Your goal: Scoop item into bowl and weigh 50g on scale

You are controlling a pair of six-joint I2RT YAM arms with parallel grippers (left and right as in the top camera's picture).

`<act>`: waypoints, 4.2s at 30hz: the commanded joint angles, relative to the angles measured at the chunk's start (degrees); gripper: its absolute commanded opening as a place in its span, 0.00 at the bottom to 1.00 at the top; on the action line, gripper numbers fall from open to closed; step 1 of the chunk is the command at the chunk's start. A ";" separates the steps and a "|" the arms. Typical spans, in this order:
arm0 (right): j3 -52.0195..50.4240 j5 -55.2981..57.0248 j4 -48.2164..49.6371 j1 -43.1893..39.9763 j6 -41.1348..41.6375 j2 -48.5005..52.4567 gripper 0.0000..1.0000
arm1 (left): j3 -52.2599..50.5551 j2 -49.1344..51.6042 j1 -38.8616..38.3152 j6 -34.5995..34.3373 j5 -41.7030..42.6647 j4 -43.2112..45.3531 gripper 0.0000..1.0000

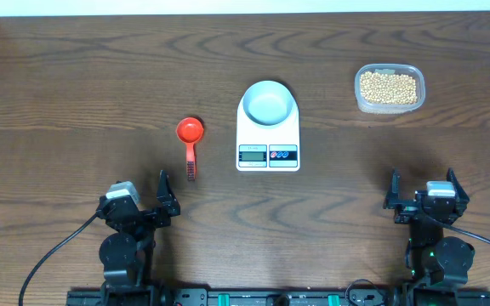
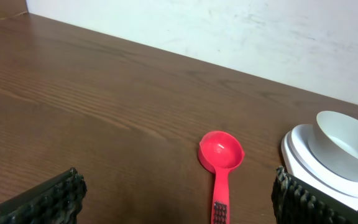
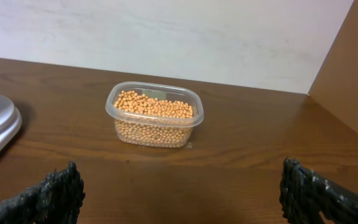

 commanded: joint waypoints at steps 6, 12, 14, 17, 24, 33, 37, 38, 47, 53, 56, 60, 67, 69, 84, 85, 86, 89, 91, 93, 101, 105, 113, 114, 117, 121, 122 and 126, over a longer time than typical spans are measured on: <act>-0.09 -0.35 -0.26 -0.50 -0.66 -0.31 0.99 | -0.92 0.13 0.24 -0.52 -0.31 -1.68 0.98; -0.09 -0.35 -0.26 -0.50 -0.66 -0.31 0.99 | -0.92 0.13 0.24 -0.52 -0.31 -1.66 0.98; -0.09 -0.35 -0.26 -0.50 -0.66 -0.31 0.99 | -0.92 0.13 0.24 -0.52 -0.31 -1.66 0.98; -0.09 -0.35 -0.26 -0.50 -0.66 -0.31 0.99 | -0.92 0.13 0.24 -0.52 -0.31 -1.64 0.98; -0.09 -0.35 -0.26 -0.50 -0.66 -0.31 0.99 | -0.92 0.13 0.24 -0.52 -0.31 -1.66 0.98; -0.09 -0.35 -0.26 -0.50 -0.66 -0.31 0.99 | -0.92 0.13 0.24 -0.50 -0.31 -1.70 0.98; -0.09 -0.35 -0.26 -0.50 -0.66 -0.31 0.99 | -0.92 0.31 0.24 -0.52 -0.31 -1.73 0.98; -0.09 -0.35 -0.26 -0.50 -0.66 -0.31 0.99 | -0.92 0.50 0.24 -0.50 -0.31 -1.73 0.98; -0.09 -0.35 -0.26 -0.50 -0.66 -0.31 0.99 | -0.92 2.38 0.24 -0.46 -0.81 -1.70 0.98; -0.09 -0.35 -0.26 -0.50 -0.66 -0.28 0.99 | -0.90 2.43 0.24 -0.50 -1.09 -1.73 0.98; -0.09 -0.35 -0.26 -0.50 -0.66 -0.28 0.99 | -0.90 2.43 0.24 -0.48 -1.68 -1.73 0.98; -0.09 -0.35 -0.26 -0.50 -0.66 -0.28 0.99 | -0.55 2.47 0.24 -0.50 -1.86 -1.73 0.98; -0.09 -0.35 -0.26 -0.50 -0.66 -0.28 0.99 | 3.74 7.63 0.26 0.28 -3.76 -1.55 0.98; -0.09 -0.35 -0.26 -0.50 -0.66 -0.28 0.99 | 5.81 10.86 0.26 1.09 -3.76 -1.16 0.98; -0.09 -0.35 -0.26 -0.50 -0.66 -0.28 0.99 | 35.95 46.16 0.26 5.27 1.25 -6.75 0.98; -0.09 -0.35 -0.26 -0.50 -0.66 -0.28 0.99 | 38.73 48.65 0.26 5.60 1.42 -8.37 0.98; -0.09 -0.35 -0.26 -0.50 -0.66 -0.31 0.99 | 41.62 51.25 0.24 6.27 1.44 -10.27 0.98; -0.09 -0.35 -0.26 -0.50 -0.66 -0.28 0.99 | 51.78 59.84 0.24 8.59 1.42 -17.66 0.98; -0.09 -0.35 -0.26 -0.50 -0.66 -0.28 0.99 | 58.16 64.85 0.24 9.73 1.42 -22.47 0.98; -0.09 -0.35 -0.26 -0.50 -0.66 -0.28 0.99 | 64.57 69.79 0.24 11.10 1.42 -27.30 0.98; -0.09 -0.35 -0.26 -0.50 -0.66 -0.28 0.99 | 86.12 86.90 0.24 13.97 1.40 -42.38 0.98; -0.09 -0.35 -0.26 -0.50 -0.66 -0.28 0.99 | 92.17 93.13 0.17 14.82 1.33 -46.73 0.98; -0.09 -0.35 -0.26 -0.50 -0.66 -0.28 0.99 | 93.11 100.48 -0.15 14.80 1.22 -50.58 0.98; -0.09 -0.35 -0.26 -0.50 -0.66 -0.28 0.99 | 93.11 101.37 -0.39 14.78 1.22 -50.82 0.98; -0.09 -0.35 -0.26 -0.50 -0.66 -0.28 0.99 | 93.09 103.71 -1.62 14.80 1.20 -51.04 0.98; -0.09 -0.35 -0.26 -0.50 -0.66 -0.28 0.99 | 93.09 106.99 -3.45 14.78 0.42 -50.77 0.98; -0.09 -0.35 -0.26 -0.50 -0.66 -0.28 0.99 | 93.09 107.84 -3.69 14.78 -0.26 -50.69 0.98; -0.09 -0.35 -0.26 -0.50 -0.66 -0.28 0.99 | 93.09 111.27 -3.48 14.78 -0.33 -50.49 0.98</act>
